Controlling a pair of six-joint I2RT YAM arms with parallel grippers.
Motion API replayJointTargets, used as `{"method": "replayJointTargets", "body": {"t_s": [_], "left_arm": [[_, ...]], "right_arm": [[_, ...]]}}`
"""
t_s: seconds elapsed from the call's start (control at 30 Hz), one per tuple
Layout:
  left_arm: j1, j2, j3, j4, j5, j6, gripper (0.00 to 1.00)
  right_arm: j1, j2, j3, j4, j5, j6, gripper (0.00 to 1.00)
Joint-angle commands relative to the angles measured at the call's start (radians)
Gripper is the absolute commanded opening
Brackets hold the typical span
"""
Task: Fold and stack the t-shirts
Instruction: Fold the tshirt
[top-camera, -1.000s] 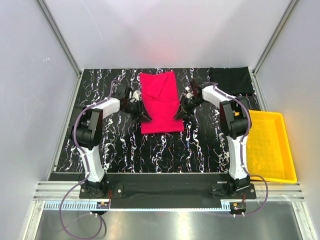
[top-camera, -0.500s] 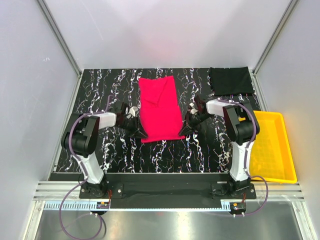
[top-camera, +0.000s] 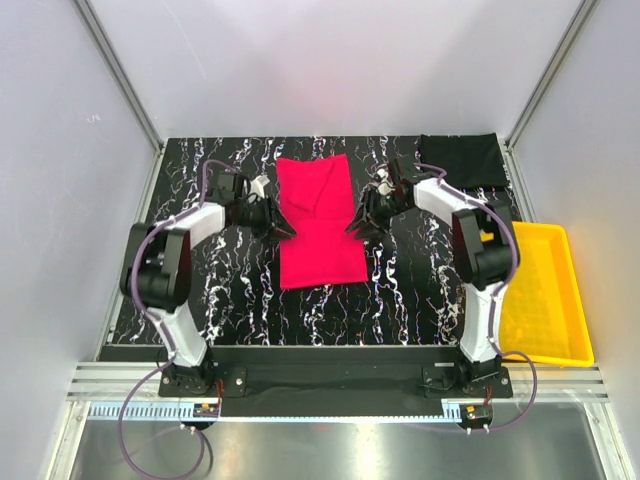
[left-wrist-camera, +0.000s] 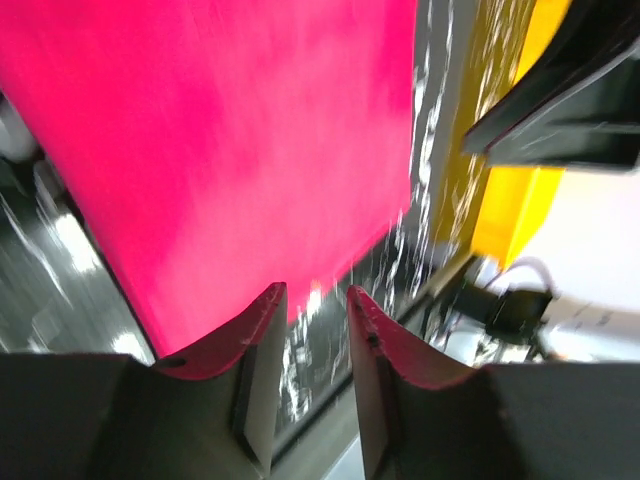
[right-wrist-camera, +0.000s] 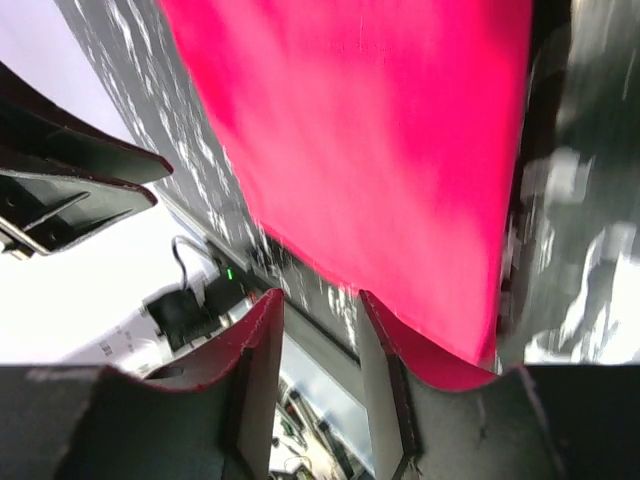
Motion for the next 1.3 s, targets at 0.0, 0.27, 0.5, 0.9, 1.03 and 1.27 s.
{"method": "replayJointTargets", "body": {"t_s": [0.0, 0.27, 0.5, 0.9, 1.03, 1.27], "left_arm": [[0.049, 0.146, 0.108, 0.105, 0.051, -0.036, 0.34], [0.097, 0.394, 0.302, 0.117, 0.065, -0.019, 0.31], [0.122, 0.39, 0.327, 0.065, 0.097, 0.004, 0.34], [-0.028, -0.073, -0.084, 0.145, 0.075, -0.106, 0.42], [-0.066, -0.104, -0.275, 0.354, 0.054, -0.21, 0.37], [-0.069, -0.087, -0.327, 0.335, 0.0, -0.125, 0.29]], "right_arm": [[-0.004, 0.125, 0.129, 0.034, 0.01, 0.052, 0.43], [-0.076, 0.355, 0.339, 0.051, -0.035, 0.066, 0.33], [-0.137, 0.363, 0.368, 0.006, -0.05, 0.027, 0.31], [0.071, 0.017, 0.025, -0.018, 0.036, -0.048, 0.42], [0.16, 0.001, -0.116, 0.218, -0.045, 0.127, 0.17], [0.215, 0.05, -0.146, 0.28, -0.052, 0.145, 0.03]]}}
